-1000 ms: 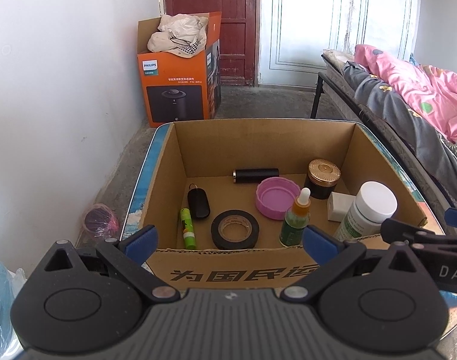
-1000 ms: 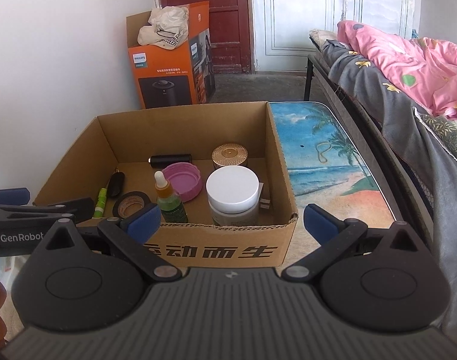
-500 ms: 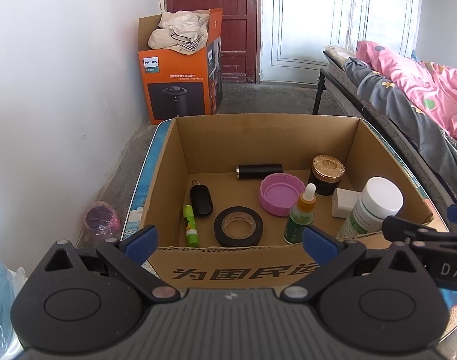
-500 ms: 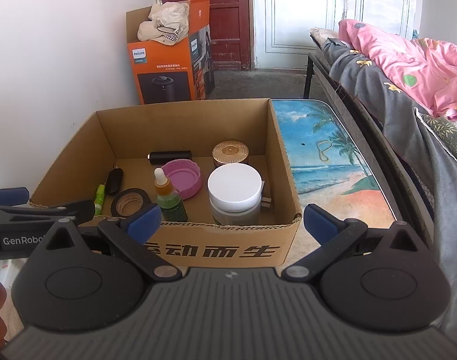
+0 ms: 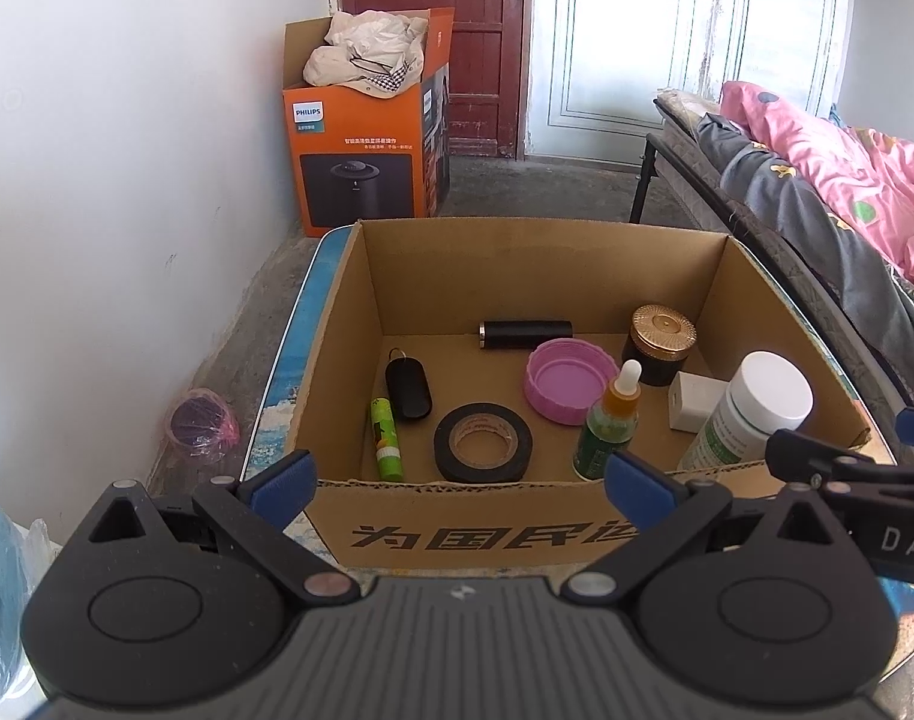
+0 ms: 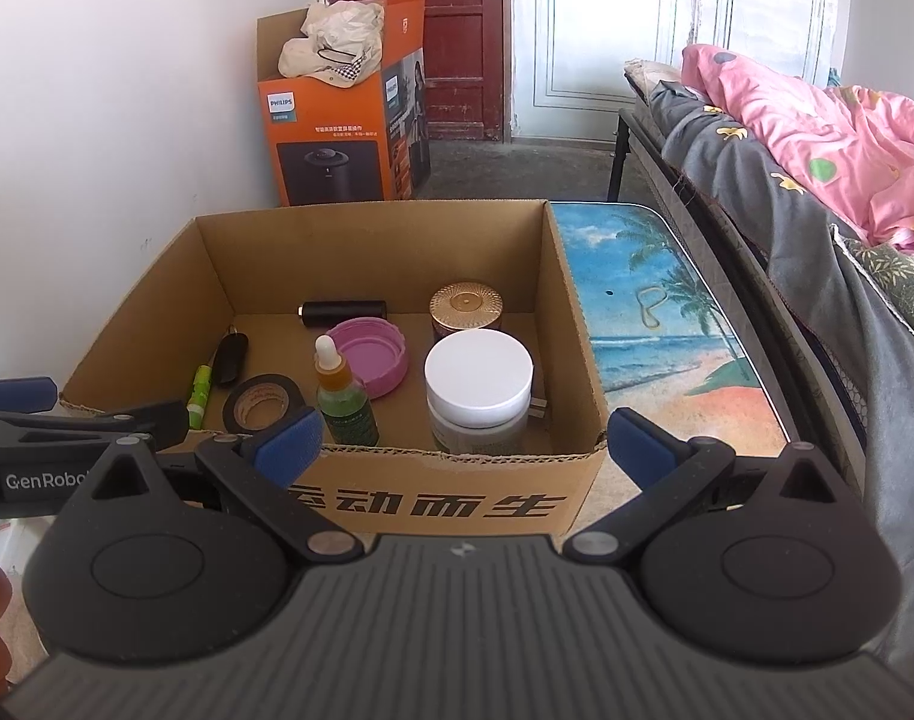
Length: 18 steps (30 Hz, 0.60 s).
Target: Organize rigid objects
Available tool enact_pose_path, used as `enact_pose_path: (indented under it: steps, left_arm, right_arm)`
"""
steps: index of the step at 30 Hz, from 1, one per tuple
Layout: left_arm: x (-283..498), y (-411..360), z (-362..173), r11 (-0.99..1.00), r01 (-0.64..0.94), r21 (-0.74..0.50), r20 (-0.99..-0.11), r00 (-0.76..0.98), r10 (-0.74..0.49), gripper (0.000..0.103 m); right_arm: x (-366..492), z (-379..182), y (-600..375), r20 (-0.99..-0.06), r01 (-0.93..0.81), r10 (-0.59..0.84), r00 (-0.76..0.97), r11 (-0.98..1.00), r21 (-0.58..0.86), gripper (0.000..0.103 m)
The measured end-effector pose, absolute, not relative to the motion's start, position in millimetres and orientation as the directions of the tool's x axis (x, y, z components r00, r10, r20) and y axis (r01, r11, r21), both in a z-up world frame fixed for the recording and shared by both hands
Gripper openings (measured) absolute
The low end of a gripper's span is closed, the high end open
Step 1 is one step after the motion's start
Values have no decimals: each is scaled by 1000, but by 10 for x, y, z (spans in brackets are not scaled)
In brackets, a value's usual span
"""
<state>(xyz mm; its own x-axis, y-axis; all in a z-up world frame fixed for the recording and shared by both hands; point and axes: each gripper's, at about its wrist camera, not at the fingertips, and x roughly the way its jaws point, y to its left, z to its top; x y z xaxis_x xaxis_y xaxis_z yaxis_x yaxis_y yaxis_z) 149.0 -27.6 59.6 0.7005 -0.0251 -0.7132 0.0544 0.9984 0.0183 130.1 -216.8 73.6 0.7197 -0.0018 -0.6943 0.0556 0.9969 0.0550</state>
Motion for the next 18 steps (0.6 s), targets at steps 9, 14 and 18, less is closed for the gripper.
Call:
enact_pose_path:
  steps: [9, 14, 18]
  left_arm:
    - [1479, -269, 564, 999, 44, 11, -724, 689, -22, 103]
    - [1476, -269, 565, 999, 42, 9, -727, 686, -23, 103]
    - [1472, -264, 549, 999, 41, 4, -732, 681, -24, 103]
  right_arm:
    - [1295, 722, -2148, -702, 44, 3, 712, 998, 48, 102]
    - [1296, 723, -2143, -704, 43, 3, 710, 998, 48, 102]
    - [1301, 724, -2146, -707, 41, 4, 707, 998, 47, 102]
